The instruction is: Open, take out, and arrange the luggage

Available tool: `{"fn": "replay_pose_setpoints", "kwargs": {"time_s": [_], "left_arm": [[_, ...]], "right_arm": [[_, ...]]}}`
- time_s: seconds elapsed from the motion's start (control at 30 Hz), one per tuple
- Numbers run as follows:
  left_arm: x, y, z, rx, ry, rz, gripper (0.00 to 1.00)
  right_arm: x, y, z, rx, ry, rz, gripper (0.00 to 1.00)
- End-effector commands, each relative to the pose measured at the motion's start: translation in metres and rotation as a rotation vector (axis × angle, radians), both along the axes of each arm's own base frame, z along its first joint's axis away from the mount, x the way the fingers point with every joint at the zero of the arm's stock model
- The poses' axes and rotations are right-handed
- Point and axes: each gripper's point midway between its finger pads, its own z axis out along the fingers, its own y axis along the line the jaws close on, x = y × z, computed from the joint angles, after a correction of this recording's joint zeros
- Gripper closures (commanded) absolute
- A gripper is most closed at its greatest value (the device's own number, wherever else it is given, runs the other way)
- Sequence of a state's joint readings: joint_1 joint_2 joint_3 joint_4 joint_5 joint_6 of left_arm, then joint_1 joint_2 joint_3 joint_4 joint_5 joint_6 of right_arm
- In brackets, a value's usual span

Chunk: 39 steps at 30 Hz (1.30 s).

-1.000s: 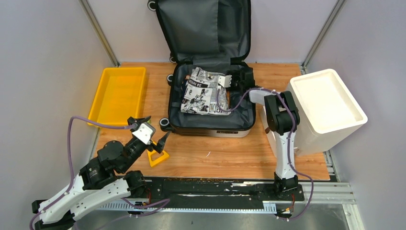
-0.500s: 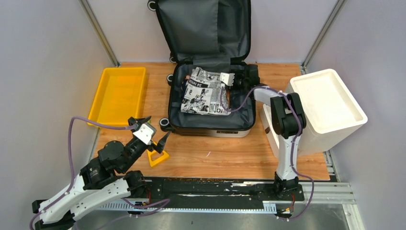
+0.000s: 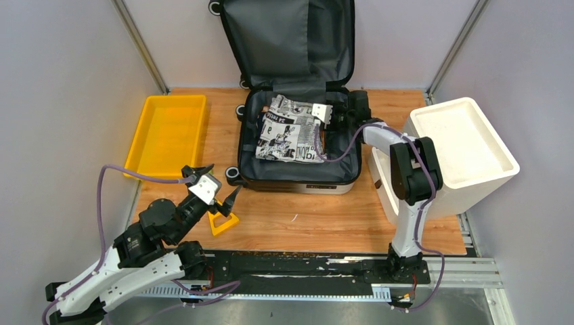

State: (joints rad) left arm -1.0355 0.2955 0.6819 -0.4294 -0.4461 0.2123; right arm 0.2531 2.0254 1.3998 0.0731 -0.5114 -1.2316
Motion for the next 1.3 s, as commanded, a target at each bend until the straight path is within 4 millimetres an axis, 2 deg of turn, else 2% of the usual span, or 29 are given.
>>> {"fn": "replay_pose_setpoints", "kwargs": {"time_s": [0.0, 0.1, 0.27, 0.47, 0.57, 0.63, 0.73, 0.83, 0.97, 1.03, 1.2, 1.27], "left_arm": [[0.0, -0.001, 0.011, -0.023, -0.033, -0.004, 0.0], [0.001, 0.001, 0.011, -0.022, -0.035, 0.002, 0.0], [0.0, 0.001, 0.011, -0.025, -0.034, 0.0, 0.0], [-0.001, 0.0, 0.012, -0.026, -0.037, -0.008, 0.0], [-0.001, 0.001, 0.014, -0.031, -0.041, -0.005, 0.0], [-0.001, 0.002, 0.014, -0.032, -0.042, -0.002, 0.0], [-0.002, 0.002, 0.014, -0.037, -0.041, -0.006, 0.0], [-0.003, 0.001, 0.015, -0.041, -0.043, -0.013, 0.0], [-0.004, 0.001, 0.017, -0.048, -0.047, -0.019, 0.0], [-0.004, 0.001, 0.017, -0.052, -0.048, -0.023, 0.0], [-0.006, -0.001, 0.017, -0.057, -0.046, -0.036, 0.0], [-0.006, -0.001, 0.017, -0.056, -0.045, -0.039, 0.0]], "right_arm": [[-0.03, 0.037, 0.048, 0.122, 0.015, 0.091, 0.91], [-0.036, 0.042, 0.059, 0.181, 0.054, 0.054, 0.91], [-0.041, 0.038, 0.092, 0.284, 0.075, -0.038, 0.9], [-0.064, 0.034, 0.122, 0.358, 0.134, -0.17, 0.9], [-0.083, 0.017, 0.119, 0.395, 0.22, -0.339, 0.9], [-0.098, -0.004, 0.129, 0.435, 0.211, -0.472, 0.89], [-0.127, -0.023, 0.135, 0.445, 0.208, -0.566, 0.88], [-0.15, -0.053, 0.13, 0.441, 0.232, -0.714, 0.87], [-0.177, -0.1, 0.106, 0.351, 0.216, -0.909, 0.84], [-0.184, -0.119, 0.099, 0.324, 0.193, -0.983, 0.84], [-0.199, -0.154, 0.077, 0.262, 0.169, -1.117, 0.84], [-0.206, -0.165, 0.062, 0.218, 0.183, -1.165, 0.83]]}}
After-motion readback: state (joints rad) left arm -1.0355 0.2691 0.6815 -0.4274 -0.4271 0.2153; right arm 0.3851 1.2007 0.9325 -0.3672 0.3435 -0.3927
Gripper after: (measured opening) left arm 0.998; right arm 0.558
